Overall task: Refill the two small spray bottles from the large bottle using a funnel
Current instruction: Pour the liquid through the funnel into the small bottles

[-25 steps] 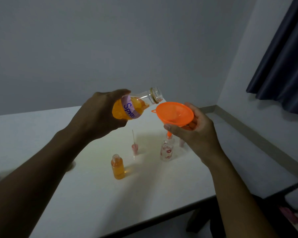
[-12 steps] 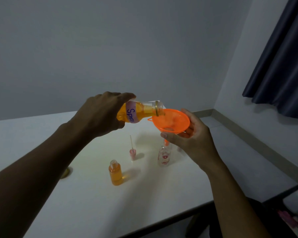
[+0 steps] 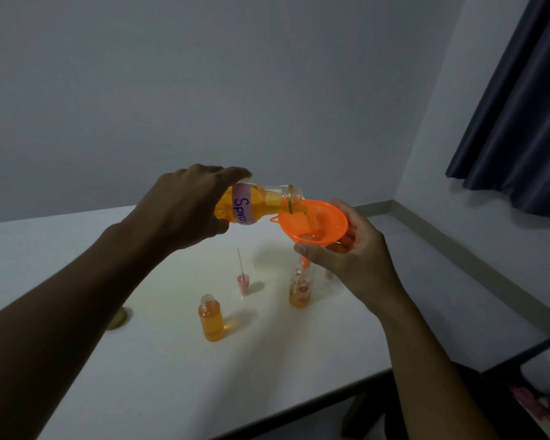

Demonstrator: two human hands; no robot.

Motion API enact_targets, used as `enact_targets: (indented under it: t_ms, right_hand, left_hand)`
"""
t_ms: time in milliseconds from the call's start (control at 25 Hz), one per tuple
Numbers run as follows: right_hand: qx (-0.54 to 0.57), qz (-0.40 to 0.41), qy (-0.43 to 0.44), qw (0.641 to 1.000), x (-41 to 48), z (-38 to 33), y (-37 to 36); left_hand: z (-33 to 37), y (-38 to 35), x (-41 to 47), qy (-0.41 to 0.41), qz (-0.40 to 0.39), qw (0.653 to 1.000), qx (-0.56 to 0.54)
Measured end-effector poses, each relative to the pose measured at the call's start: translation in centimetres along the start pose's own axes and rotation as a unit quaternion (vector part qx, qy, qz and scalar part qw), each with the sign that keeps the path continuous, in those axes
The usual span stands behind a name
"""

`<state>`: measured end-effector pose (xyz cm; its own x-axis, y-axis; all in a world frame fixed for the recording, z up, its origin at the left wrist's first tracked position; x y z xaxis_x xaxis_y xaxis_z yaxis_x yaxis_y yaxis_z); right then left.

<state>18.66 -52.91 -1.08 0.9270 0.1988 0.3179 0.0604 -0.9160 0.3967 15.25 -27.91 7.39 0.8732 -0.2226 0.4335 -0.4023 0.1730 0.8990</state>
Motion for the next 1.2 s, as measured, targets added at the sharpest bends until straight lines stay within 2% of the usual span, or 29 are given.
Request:
enact_targets:
  t_ms: [1200]
  right_hand:
    - [-0.006, -0.01, 0.0, 1.0, 0.02, -0.58, -0.03]
  left_hand:
    - [-0.05, -0.1, -0.24, -0.005, 0.002, 1.0, 0.005]
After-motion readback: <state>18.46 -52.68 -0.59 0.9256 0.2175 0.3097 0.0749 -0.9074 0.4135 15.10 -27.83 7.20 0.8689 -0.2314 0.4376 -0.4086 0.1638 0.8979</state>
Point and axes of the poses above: each hand's wrist, its own x-axis towards the middle knuckle, its own y-axis out of the back of the hand, z = x × y, the point moved 1 cm from there along x, towards the middle knuckle, and after that the axes turned 8 degrees about -x, right-handed, at the moved point
